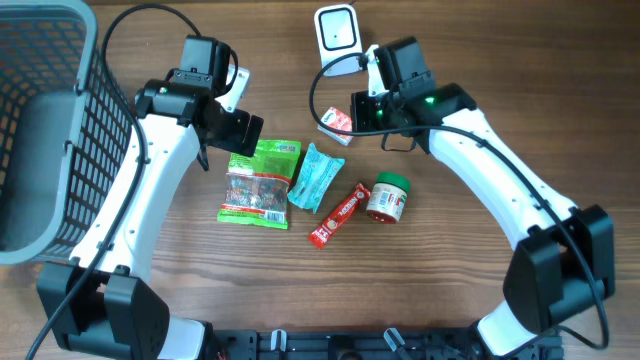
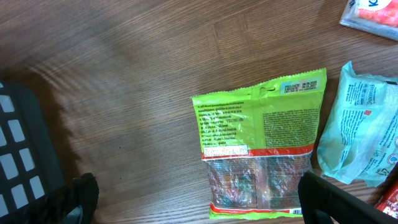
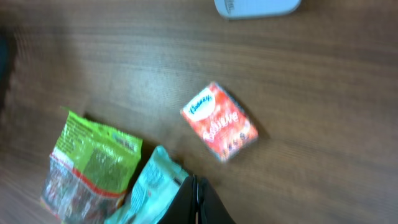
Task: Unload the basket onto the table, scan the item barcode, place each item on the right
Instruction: 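Move the right gripper over the green-lid jar and descend, then close the right gripper on the jar's green lid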
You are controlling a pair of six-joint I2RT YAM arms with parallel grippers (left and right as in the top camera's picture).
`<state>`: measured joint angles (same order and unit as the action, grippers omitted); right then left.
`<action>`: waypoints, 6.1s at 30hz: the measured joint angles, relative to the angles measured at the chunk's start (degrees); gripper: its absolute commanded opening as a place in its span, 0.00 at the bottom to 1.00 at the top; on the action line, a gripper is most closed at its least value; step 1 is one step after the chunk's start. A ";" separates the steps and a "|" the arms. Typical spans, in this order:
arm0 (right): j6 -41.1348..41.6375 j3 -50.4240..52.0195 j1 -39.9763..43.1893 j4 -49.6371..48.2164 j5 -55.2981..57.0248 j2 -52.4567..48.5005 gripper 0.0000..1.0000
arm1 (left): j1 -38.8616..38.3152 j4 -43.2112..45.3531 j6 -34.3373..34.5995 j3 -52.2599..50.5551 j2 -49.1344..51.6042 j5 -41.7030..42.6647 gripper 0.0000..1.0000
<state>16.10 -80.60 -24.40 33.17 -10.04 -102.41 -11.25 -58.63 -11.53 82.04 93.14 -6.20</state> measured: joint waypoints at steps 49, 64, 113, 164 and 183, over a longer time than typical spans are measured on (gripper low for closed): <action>10.08 4.42 6.60 28.59 0.09 10.43 1.00 | 0.00 0.00 0.00 0.00 0.00 0.00 1.00; 20.63 21.62 6.60 12.68 0.11 9.99 0.99 | 0.00 0.00 0.00 0.00 0.00 0.00 1.00; 24.20 22.51 6.62 1.44 -1.27 1.42 0.66 | -0.02 0.00 0.00 0.00 0.00 0.00 1.00; 4.13 24.26 -1.42 -2.69 30.64 12.52 0.64 | 0.00 0.00 0.00 0.00 0.00 0.00 1.00; 4.63 26.67 -1.42 -10.99 30.77 12.52 0.74 | 0.00 0.00 0.00 0.00 0.00 0.00 1.00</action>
<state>20.73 -53.93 -25.82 22.17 20.73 -89.89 -11.25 -58.63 -11.53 82.04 93.14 -6.20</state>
